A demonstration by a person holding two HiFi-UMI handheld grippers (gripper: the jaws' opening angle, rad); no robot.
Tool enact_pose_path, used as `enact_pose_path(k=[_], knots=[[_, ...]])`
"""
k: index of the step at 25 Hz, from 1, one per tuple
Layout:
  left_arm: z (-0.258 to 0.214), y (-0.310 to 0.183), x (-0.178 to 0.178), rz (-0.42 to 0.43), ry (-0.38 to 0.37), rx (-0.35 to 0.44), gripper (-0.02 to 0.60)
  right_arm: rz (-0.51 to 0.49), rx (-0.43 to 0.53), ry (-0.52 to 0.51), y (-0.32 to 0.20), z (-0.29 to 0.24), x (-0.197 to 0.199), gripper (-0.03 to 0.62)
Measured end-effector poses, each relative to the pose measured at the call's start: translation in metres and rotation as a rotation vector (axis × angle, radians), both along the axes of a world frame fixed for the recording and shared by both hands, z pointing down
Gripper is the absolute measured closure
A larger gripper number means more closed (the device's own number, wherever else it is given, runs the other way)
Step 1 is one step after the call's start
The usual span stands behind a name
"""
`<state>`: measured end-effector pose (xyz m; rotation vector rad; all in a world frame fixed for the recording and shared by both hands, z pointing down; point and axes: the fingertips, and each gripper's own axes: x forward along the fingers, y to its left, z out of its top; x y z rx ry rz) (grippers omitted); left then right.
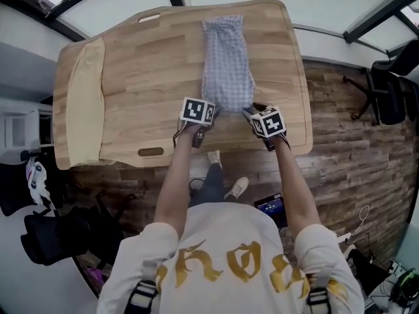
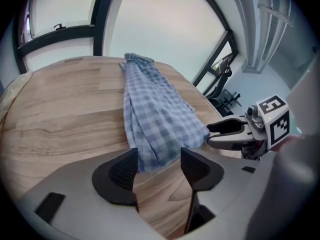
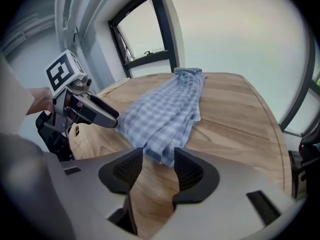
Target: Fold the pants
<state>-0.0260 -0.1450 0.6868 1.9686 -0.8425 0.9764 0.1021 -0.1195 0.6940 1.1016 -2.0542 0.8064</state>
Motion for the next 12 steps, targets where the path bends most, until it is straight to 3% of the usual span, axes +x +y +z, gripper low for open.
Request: enact_pose_path(k=[3, 6, 9, 12], knots=[[0.012, 0.003, -0.001, 0.018, 0.007, -0.030, 0.322, 0.022, -0.003, 0.022, -0.003, 0.009, 0.001, 0.377], [0.021, 0.004, 0.000, 0.022, -0.012, -0.034, 0.325, 0.024, -0.009, 0.054, -0.002, 0.016, -0.001, 0.432], [0.019, 0.001, 0.003, 0.007, -0.009, -0.003, 0.425, 0.018, 0.016, 0.065, -0.002, 0.012, -0.003, 0.535], [0.007, 0.001, 0.006, 0.011, 0.007, 0.042, 0.482, 0.053, 0.045, 0.020, -0.003, -0.002, -0.004, 0.549]])
